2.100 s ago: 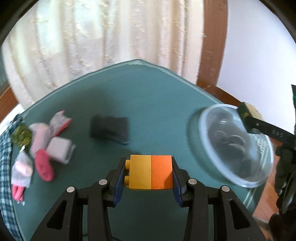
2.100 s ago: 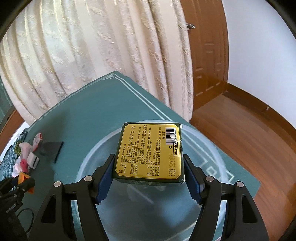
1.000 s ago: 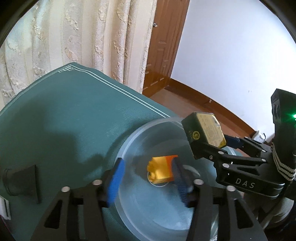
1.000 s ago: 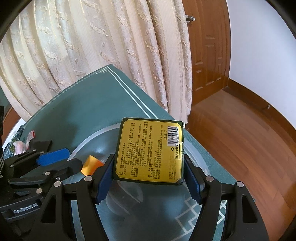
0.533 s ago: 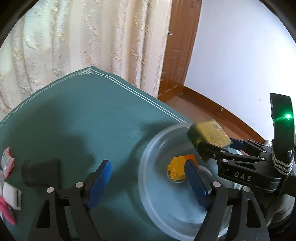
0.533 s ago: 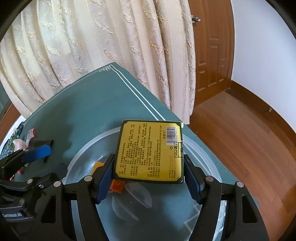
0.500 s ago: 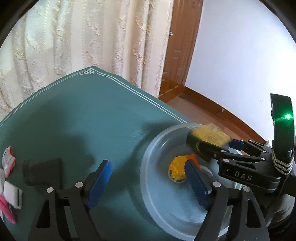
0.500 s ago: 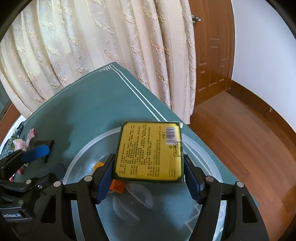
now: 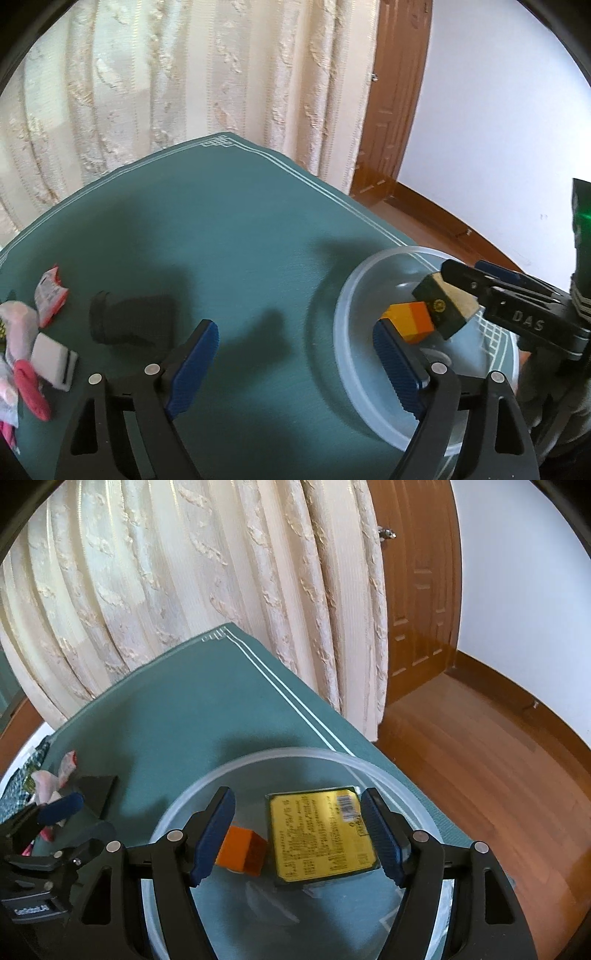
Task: Organize objects
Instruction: 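Lower the green box into the clear bowl and open the right gripper, then move both grippers back over the pink foam rollers and black nozzle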
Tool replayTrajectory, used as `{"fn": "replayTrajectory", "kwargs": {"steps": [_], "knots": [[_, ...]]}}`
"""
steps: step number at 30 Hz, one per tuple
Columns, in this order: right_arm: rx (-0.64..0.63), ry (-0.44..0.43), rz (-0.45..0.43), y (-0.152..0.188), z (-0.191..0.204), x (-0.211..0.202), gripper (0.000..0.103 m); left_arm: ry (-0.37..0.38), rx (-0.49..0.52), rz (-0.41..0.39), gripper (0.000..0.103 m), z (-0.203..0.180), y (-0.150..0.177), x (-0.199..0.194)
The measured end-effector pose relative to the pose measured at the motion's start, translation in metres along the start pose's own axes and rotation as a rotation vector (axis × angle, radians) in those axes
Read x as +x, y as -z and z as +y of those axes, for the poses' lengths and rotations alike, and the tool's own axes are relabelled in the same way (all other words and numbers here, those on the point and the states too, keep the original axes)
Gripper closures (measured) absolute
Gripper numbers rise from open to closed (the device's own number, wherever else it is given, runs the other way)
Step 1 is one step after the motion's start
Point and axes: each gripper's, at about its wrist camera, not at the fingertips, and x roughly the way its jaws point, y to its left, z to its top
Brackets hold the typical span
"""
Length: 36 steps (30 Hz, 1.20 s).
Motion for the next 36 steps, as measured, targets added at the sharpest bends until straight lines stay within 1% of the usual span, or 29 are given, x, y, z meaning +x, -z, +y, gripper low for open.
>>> {"fn": "replayTrajectory", "kwargs": {"steps": [2, 6, 9, 17, 27, 36], "knots": [[-0.004, -0.012, -0.007, 0.0, 0.006, -0.002, 0.031, -0.009, -0.012, -0.001, 0.013, 0.004, 0.001, -0.003], [-0.011, -0.044, -0.015, 0.001, 0.021, -0.006, 0.031, -0.033, -0.043, -0.009, 0.007, 0.016, 0.005, -0.011], [-0.01, -0.067, -0.013, 0.003, 0.031, -0.006, 0.031, -0.057, -0.068, -0.012, 0.005, 0.027, 0.01, -0.017], [-0.037, -0.139, 0.004, 0.013, 0.067, -0.002, 0.031, -0.123, -0.142, 0.009, 0.004, 0.063, 0.026, -0.026], [-0.093, -0.207, 0.036, 0.023, 0.112, 0.002, 0.031, -0.206, -0.23, -0.003, 0.004, 0.11, 0.047, -0.051], [-0.139, -0.251, 0.074, 0.033, 0.148, 0.006, 0.031, -0.304, -0.332, 0.007, 0.004, 0.16, 0.079, -0.075]]}}
